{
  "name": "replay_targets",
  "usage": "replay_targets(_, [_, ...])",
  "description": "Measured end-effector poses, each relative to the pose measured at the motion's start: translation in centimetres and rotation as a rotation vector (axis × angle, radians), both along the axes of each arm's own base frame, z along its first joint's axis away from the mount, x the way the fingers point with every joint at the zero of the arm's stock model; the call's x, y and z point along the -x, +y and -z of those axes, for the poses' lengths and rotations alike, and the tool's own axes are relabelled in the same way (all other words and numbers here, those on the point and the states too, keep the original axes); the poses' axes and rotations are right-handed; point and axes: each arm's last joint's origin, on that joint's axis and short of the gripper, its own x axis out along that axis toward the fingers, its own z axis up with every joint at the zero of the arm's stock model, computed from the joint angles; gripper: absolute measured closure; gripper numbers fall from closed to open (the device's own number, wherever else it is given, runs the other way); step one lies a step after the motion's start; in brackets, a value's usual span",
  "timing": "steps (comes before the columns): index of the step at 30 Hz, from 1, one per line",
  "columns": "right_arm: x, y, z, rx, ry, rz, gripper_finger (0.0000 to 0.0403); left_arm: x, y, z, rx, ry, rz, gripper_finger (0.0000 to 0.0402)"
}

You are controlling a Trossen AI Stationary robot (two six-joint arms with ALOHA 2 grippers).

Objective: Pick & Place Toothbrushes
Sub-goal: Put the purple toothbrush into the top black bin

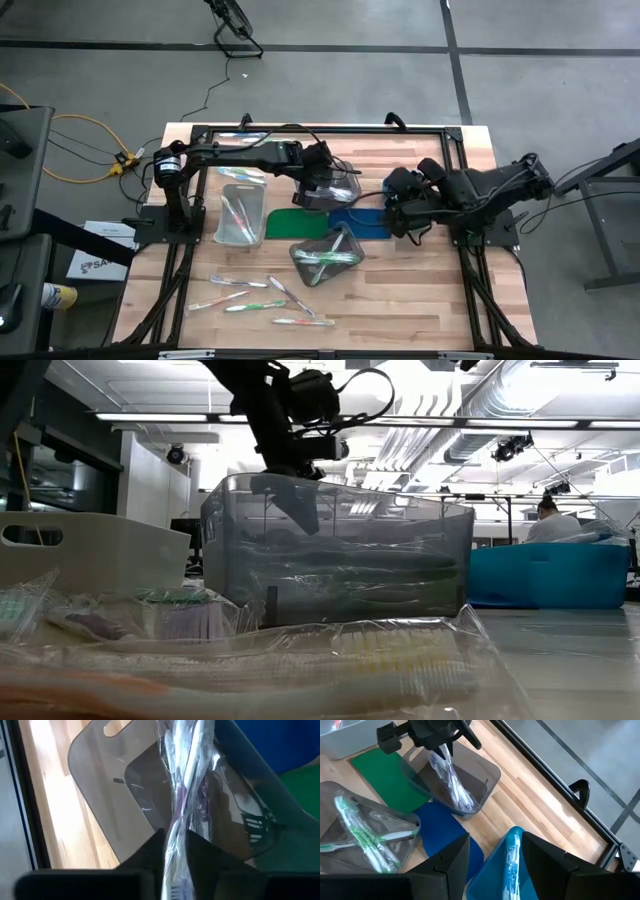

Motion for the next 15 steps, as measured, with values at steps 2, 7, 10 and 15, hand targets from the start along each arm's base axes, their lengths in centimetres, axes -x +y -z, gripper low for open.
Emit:
replay_targets(2, [-0.1,-0.1,0.0,-0.004,-0.003,0.006,0.0230,0.0,0.0,0.0,0.000,0.000,0.000,0.0308])
replay_targets(7, [-0.1,-0.2,0.0,-0.005,-0.009,0.008,0.0230,0.3,-0.1,-1.0,0.013,0.032,-0.006,0.0255])
replay_targets(10, [-0.1,-0.2,0.0,-0.007,-0.008,0.007,0.0230,0.5,-0.5,-2.3,0.039,0.067,-0.021,0.0248])
replay_targets(15, [-0.1,-0.1,0.0,-0.016,-0.002,-0.002,0.0230,0.8,-2.3,-4.4,0.074,0.133,0.002,0.0257])
